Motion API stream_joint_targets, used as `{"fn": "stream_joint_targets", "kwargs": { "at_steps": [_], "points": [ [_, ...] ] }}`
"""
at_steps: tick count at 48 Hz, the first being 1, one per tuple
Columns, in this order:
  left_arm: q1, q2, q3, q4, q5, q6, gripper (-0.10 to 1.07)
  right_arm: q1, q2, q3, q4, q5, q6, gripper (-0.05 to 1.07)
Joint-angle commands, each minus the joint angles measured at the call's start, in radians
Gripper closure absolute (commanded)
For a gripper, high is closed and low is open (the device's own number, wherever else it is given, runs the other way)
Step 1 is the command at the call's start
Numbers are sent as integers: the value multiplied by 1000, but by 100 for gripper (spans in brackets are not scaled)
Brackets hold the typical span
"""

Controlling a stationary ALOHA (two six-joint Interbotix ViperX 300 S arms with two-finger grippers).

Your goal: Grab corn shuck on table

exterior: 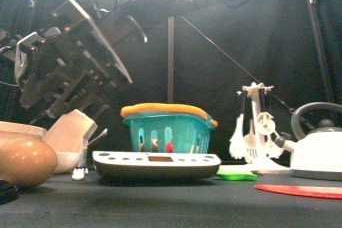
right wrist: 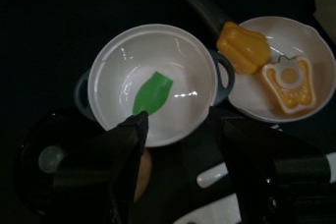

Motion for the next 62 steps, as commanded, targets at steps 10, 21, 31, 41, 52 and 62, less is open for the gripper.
{"fn": "stream_joint_targets", "kwargs": {
  "at_steps": [10, 21, 31, 41, 52, 62],
  "points": [
    [-5, -37, -14, 3, 3, 2, 23, -2, -272, 242, 14, 5, 15, 17],
    [-3, -41, -11, 5, 6, 3, 23, 8, -434, 489, 34, 83, 15, 17],
    [-3, -41, -12, 17, 8, 5, 23, 11, -483, 644, 84, 130, 14, 17],
    [-3, -41, -12, 20, 8, 3, 23, 12, -486, 703, 127, 158, 9, 17],
    [-2, -41, -12, 18, 6, 3, 23, 11, -485, 730, 126, 184, 11, 17],
    [-2, -41, -11, 18, 8, 2, 23, 6, -448, 729, 123, 170, 6, 17]
  ]
}}
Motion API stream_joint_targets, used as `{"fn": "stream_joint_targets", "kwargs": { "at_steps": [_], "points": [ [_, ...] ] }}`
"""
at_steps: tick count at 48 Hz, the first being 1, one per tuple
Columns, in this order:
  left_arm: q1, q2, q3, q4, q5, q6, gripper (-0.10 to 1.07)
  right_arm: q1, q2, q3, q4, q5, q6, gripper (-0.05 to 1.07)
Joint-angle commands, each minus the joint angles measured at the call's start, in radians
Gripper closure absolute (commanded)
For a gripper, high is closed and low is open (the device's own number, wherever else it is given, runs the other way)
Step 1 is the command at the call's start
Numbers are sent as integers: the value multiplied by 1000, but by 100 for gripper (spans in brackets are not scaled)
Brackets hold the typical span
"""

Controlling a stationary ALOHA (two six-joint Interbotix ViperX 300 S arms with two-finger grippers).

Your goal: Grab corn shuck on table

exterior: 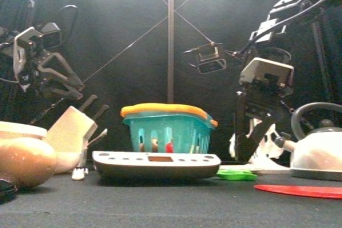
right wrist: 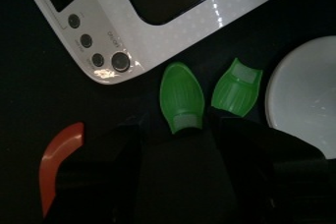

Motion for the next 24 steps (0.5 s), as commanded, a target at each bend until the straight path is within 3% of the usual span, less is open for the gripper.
{"fn": "stream_joint_targets", "kwargs": {
  "at_steps": [1, 24],
  "points": [
    [2, 2, -11, 2, -5, 2, 23, -5, -2, -11, -3, -17, -3, 17],
    [3, 2, -3, 0, -2, 0, 23, -17, 61, -12, 3, -46, 0, 18]
  ]
}}
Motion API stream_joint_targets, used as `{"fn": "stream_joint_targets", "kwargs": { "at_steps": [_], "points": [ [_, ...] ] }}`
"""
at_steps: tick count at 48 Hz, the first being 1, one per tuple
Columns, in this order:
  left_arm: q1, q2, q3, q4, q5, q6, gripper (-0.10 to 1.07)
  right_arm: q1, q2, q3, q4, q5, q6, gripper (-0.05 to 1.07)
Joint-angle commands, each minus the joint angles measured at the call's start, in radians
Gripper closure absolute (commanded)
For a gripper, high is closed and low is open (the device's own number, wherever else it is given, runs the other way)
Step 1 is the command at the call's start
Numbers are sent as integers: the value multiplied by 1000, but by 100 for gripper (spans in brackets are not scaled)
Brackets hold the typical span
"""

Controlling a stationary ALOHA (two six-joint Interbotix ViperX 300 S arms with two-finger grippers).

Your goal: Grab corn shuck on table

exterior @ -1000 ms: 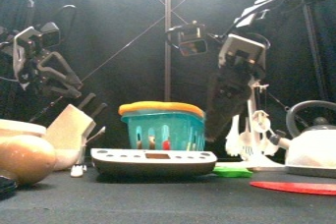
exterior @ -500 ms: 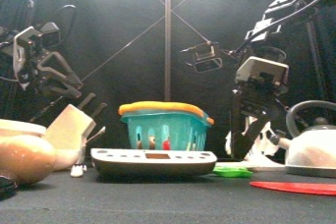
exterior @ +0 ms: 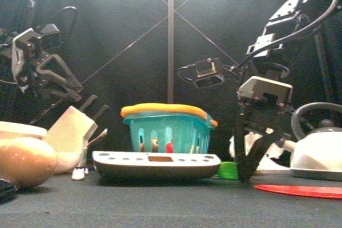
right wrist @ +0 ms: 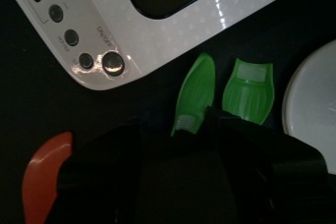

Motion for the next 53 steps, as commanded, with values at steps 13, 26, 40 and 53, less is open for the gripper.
{"fn": "stream_joint_targets", "kwargs": {
  "at_steps": [13, 26, 40, 53],
  "points": [
    [2, 2, -11, 2, -2, 0, 23, -3, -6, -15, -2, -3, 2, 23],
    [2, 2, -11, 0, 0, 0, 23, -11, -9, -18, 0, 9, 2, 47],
    [2, 2, -11, 0, 0, 0, 23, -5, -67, -12, 18, 84, 3, 59],
    [2, 2, -9, 2, 6, 0, 23, -5, -100, -23, 26, 78, 2, 50]
  ]
}}
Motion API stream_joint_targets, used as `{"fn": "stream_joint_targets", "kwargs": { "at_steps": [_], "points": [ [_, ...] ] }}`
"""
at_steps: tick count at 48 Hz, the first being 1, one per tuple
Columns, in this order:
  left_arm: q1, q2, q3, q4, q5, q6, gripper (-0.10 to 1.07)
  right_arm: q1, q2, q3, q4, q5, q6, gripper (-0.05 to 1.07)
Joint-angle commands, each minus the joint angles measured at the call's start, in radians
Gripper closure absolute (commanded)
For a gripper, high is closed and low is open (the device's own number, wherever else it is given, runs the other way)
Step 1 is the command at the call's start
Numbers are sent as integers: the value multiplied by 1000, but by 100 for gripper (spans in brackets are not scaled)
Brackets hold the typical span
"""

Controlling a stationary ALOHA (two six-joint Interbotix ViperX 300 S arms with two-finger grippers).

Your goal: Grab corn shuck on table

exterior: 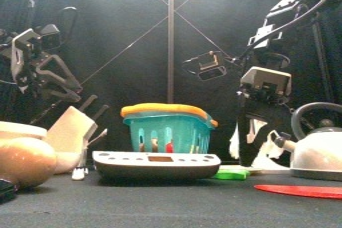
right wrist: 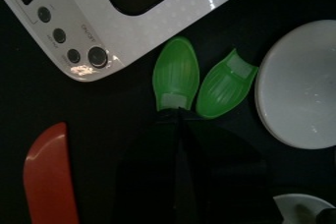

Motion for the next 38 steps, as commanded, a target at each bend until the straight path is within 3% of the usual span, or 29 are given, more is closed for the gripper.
{"fn": "stream_joint_targets", "kwargs": {
  "at_steps": [1, 9, 14, 26, 38],
  "points": [
    [2, 2, -12, 3, -2, 0, 23, -2, -37, -18, 6, -14, 0, 48],
    [2, 2, -11, 3, 0, 0, 23, -8, -23, -20, 5, -60, 0, 27],
    [2, 2, -12, 3, 0, 0, 23, -8, -11, -28, -11, -67, -2, 21],
    [2, 2, -11, 3, 0, 0, 23, -14, 63, -67, -95, -69, -2, 20],
    [0, 2, -9, 3, 15, 0, 23, -26, 100, -74, -84, -67, 0, 20]
  ]
}}
